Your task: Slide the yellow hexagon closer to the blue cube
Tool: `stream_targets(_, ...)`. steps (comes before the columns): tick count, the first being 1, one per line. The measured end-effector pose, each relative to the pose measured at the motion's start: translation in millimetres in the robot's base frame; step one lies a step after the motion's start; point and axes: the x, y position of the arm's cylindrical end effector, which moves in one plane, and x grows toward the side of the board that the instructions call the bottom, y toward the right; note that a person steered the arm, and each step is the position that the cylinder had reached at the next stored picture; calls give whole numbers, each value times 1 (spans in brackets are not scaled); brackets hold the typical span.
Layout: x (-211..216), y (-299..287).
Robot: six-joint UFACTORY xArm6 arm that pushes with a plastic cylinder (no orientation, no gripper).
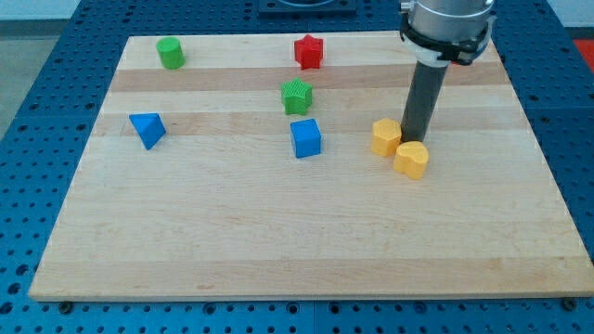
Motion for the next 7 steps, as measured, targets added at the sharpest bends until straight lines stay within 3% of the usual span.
stream_targets(2, 2, -2)
stream_targets(4, 33, -27)
stream_targets(7, 6, -58)
